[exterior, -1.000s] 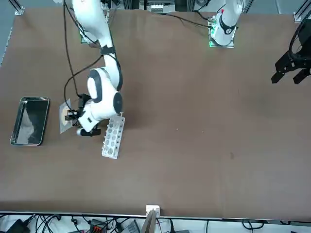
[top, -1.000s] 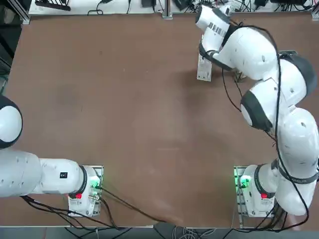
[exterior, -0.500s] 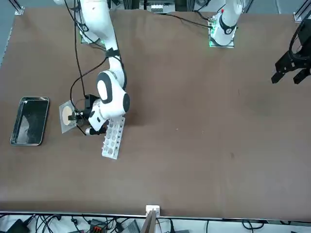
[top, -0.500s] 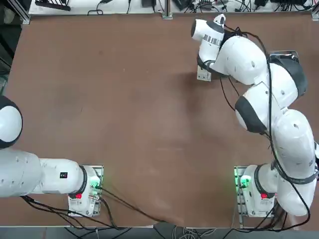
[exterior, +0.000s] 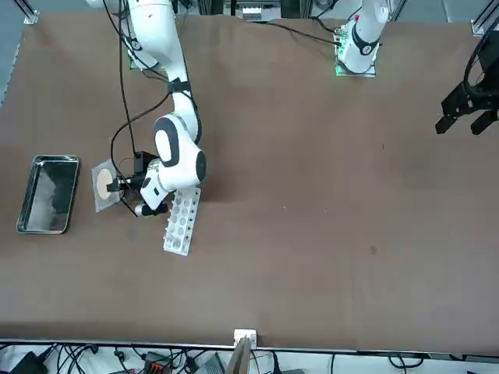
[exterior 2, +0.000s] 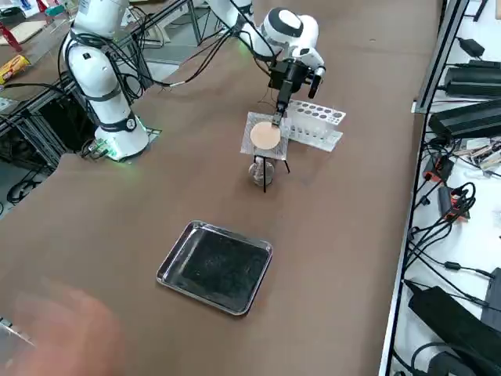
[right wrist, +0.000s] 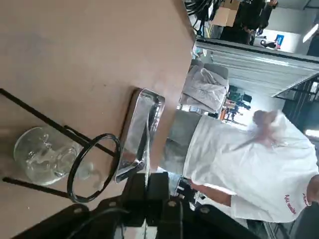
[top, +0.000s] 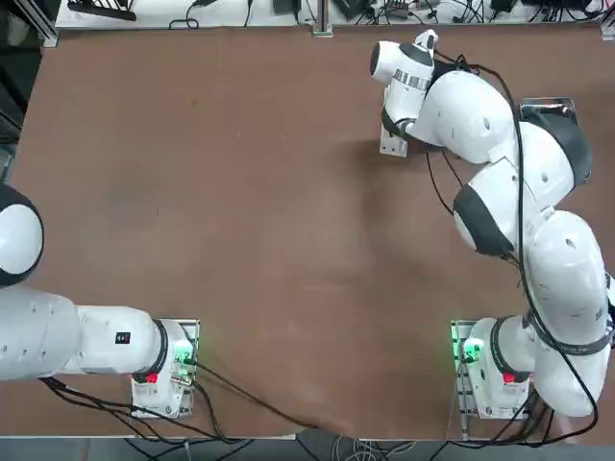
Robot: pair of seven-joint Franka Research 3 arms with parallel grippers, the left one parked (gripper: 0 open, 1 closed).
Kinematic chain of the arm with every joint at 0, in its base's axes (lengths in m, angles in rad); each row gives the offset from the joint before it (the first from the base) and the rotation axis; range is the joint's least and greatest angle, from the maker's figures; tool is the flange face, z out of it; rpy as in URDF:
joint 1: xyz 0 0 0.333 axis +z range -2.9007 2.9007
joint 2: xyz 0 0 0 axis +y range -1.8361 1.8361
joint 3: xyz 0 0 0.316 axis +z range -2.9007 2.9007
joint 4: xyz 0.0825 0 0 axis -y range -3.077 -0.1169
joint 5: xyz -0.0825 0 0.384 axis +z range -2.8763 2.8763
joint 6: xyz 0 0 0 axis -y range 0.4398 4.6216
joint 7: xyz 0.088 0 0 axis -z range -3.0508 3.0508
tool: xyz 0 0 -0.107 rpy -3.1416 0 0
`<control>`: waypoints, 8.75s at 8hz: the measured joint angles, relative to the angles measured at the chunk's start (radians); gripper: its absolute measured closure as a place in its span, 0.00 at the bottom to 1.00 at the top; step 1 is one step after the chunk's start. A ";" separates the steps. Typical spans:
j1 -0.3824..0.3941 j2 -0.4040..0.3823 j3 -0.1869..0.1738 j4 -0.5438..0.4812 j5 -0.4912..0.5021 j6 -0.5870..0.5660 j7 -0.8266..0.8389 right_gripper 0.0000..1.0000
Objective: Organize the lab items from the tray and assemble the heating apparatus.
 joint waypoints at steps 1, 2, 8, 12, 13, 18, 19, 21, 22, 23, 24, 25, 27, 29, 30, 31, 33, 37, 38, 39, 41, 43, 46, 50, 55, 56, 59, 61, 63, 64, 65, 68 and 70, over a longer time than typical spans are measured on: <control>0.000 0.010 0.000 0.000 0.000 0.001 0.014 0.97; 0.000 0.019 0.000 0.000 0.000 0.003 0.033 0.97; 0.001 0.035 0.021 0.000 0.001 0.016 0.088 0.97; 0.001 0.062 0.025 0.000 0.001 0.017 0.100 0.93; 0.001 0.064 0.031 0.000 0.001 0.018 0.106 0.93; 0.002 0.064 0.040 0.000 0.001 0.017 0.110 0.78; 0.002 0.065 0.040 0.000 0.001 0.017 0.110 0.65; 0.002 0.067 0.040 -0.001 0.001 0.017 0.110 0.46; 0.002 0.067 0.041 -0.001 0.001 0.016 0.110 0.36; 0.002 0.068 0.041 -0.001 0.001 0.016 0.110 0.32; 0.001 0.068 0.041 -0.001 0.003 0.016 0.110 0.13; 0.000 0.068 0.041 -0.001 0.004 0.016 0.110 0.02; -0.003 0.068 0.041 -0.002 0.004 0.016 0.109 0.01; -0.010 0.068 0.041 -0.004 0.004 0.016 0.101 0.01; -0.016 0.068 0.041 -0.004 0.004 0.016 0.098 0.01; -0.020 0.068 0.041 -0.004 0.004 0.016 0.097 0.01; -0.025 0.068 0.041 -0.004 0.004 0.017 0.097 0.01; -0.026 0.068 0.041 -0.004 0.092 0.058 0.097 0.01; -0.026 0.068 0.041 -0.003 0.113 0.062 0.097 0.01; -0.026 0.068 0.041 0.001 0.136 0.066 0.096 0.01; -0.025 0.062 0.039 0.020 0.178 0.065 0.051 0.01; -0.023 0.022 0.033 0.043 0.235 0.044 0.022 0.01; -0.024 -0.101 0.023 0.104 0.307 -0.061 -0.072 0.01; -0.084 -0.247 -0.042 0.200 0.520 -0.119 -0.183 0.01; -0.318 -0.470 -0.051 0.198 0.624 -0.134 -0.429 0.01; -0.360 -0.486 -0.051 0.196 0.659 -0.135 -0.465 0.01; -0.470 -0.519 -0.025 0.198 0.740 -0.131 -0.482 0.01; -0.629 -0.584 0.172 0.198 0.741 -0.131 -0.432 0.01; -0.797 -0.645 0.397 0.197 0.740 -0.136 -0.379 0.01; -0.868 -0.673 0.481 0.186 0.740 -0.140 -0.356 0.01; -0.941 -0.706 0.558 0.156 0.735 -0.140 -0.351 0.01; -1.062 -0.793 0.689 0.060 0.723 -0.138 -0.345 0.01; -1.070 -0.837 0.696 0.005 0.711 -0.136 -0.343 0.01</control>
